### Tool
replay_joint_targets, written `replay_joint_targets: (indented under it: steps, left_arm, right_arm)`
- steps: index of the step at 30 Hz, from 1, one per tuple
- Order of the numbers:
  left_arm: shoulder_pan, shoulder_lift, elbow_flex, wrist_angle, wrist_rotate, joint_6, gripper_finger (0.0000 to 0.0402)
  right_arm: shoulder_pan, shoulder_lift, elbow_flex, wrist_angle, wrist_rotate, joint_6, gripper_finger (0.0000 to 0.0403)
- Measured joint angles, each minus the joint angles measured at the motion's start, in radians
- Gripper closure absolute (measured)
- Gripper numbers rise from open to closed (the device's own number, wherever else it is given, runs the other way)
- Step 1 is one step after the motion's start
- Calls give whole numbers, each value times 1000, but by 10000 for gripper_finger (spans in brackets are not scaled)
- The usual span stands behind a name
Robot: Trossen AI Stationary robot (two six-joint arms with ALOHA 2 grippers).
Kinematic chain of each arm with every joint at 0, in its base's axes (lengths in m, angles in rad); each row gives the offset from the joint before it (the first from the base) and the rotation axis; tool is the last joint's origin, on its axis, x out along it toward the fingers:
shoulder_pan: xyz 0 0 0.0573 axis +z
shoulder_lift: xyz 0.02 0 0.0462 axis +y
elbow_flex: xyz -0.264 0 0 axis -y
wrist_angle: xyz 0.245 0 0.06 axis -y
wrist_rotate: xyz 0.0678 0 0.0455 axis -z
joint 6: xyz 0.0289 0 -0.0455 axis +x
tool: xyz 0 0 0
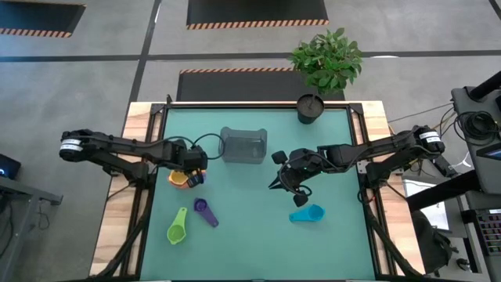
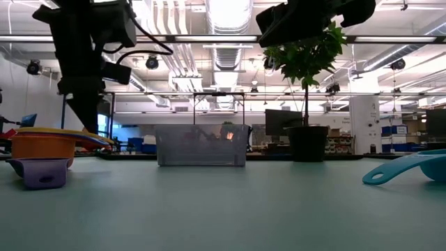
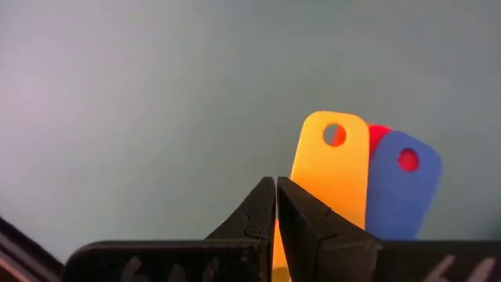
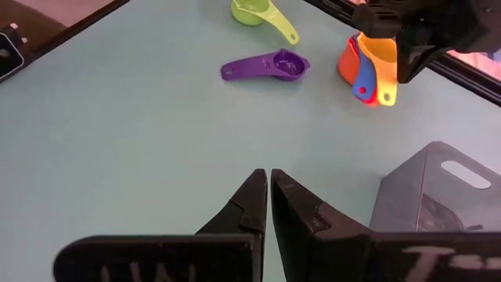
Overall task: Nest measuring cups in basket
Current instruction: Stack the yellow measuring cup into the blue measuring cup
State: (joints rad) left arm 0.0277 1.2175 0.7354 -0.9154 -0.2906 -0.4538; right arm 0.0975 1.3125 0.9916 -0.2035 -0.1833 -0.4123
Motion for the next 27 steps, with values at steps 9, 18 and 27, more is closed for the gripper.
replay_joint_targets:
  steps: [9, 18, 27]
  left_arm:
    - [-2, 0, 8, 3, 123, 4, 402]
    - [-2, -5, 8, -3, 127, 8, 402]
    - [-2, -60, 8, -8, 158, 32, 402]
  right_arm:
    - [0, 0, 0, 0, 0, 0, 394]
    - [0, 0, 0, 0, 0, 0, 394]
    - [0, 0, 0, 0, 0, 1, 394]
